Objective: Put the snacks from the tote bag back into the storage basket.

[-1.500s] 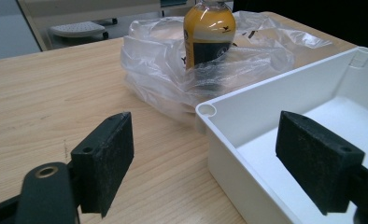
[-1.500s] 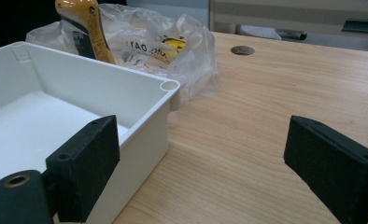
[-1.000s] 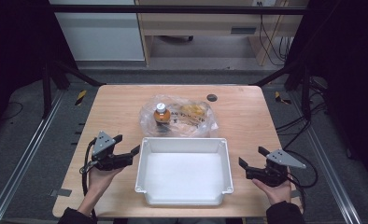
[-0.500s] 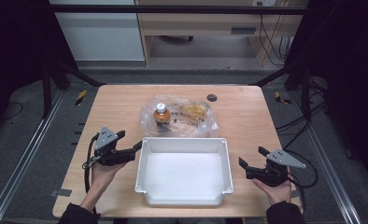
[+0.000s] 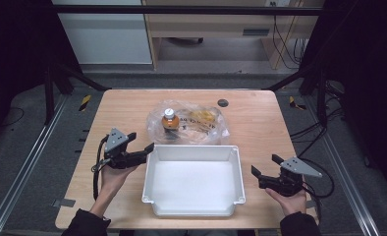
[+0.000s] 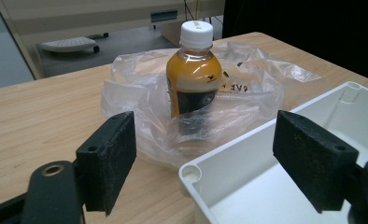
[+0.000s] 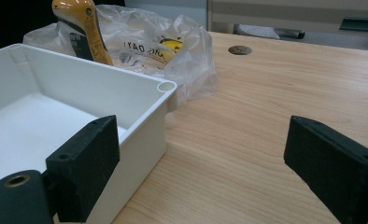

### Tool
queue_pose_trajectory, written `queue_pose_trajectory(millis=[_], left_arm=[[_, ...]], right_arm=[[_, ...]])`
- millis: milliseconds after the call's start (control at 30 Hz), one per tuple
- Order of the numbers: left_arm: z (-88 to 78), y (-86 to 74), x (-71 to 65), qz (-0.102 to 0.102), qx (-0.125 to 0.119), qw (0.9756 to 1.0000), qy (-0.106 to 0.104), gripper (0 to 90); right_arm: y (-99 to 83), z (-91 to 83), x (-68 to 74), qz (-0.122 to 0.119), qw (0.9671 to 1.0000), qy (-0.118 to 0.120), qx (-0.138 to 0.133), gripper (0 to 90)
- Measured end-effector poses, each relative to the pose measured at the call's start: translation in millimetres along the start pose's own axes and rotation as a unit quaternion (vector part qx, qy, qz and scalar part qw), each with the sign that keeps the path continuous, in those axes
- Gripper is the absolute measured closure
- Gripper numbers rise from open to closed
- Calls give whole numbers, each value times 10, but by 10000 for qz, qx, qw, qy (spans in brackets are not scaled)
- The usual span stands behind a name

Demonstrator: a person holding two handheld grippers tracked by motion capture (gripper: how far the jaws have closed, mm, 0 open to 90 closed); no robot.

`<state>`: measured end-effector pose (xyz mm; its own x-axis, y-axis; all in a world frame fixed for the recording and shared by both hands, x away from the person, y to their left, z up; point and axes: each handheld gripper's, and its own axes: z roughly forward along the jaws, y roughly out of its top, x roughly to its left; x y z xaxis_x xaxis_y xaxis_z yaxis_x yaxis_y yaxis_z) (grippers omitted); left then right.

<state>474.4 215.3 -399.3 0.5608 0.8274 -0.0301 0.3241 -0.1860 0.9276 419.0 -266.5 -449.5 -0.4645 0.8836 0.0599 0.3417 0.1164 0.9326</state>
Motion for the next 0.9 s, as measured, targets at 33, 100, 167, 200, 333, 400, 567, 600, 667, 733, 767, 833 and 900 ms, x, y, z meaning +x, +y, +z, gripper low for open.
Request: queue_pose_trajectory(millis=[33, 100, 167, 200, 333, 400, 567, 600, 667, 733, 767, 833, 900], left_arm=[[0, 0, 0, 0, 0, 10000, 0, 211], [15, 18, -5, 11, -1, 10000, -4, 212], [34, 34, -13, -4, -23, 10000, -6, 212], [49, 48, -18, -1, -22, 10000, -15, 212], [71, 67, -24, 21, -8, 10000, -10, 215], [89, 83, -27, 9, -24, 10000, -7, 220], [114, 109, -33, 6, -28, 10000, -5, 224], [126, 125, -34, 19, -35, 10000, -5, 225], [130, 130, -34, 26, -38, 10000, -3, 226], [155, 150, -31, 16, -47, 10000, 4, 227], [164, 156, -30, 14, -48, 10000, 9, 227], [184, 169, -29, 12, -54, 10000, 5, 227], [203, 181, -29, 18, -52, 10000, 9, 228]], right_arm=[[0, 0, 0, 0, 10000, 0, 0, 107], [0, 0, 1, 6, 10000, 2, 6, 107], [0, 0, -1, 2, 10000, 0, -1, 107], [1, 0, -2, 3, 10000, 0, -1, 107], [2, -1, -4, 8, 10000, -7, -3, 107], [2, -1, -5, 2, 10000, -6, -5, 107], [2, 2, -5, 9, 10000, -10, 3, 107], [2, 2, -4, 8, 10000, -10, 2, 107], [2, 4, -4, 11, 10000, -10, -3, 107], [1, 5, -3, 11, 10000, -11, -1, 107], [1, 6, -3, 13, 10000, -7, -1, 107], [2, 6, -2, 20, 10000, -2, -4, 107], [2, 3, -4, 19, 10000, -6, -3, 107]])
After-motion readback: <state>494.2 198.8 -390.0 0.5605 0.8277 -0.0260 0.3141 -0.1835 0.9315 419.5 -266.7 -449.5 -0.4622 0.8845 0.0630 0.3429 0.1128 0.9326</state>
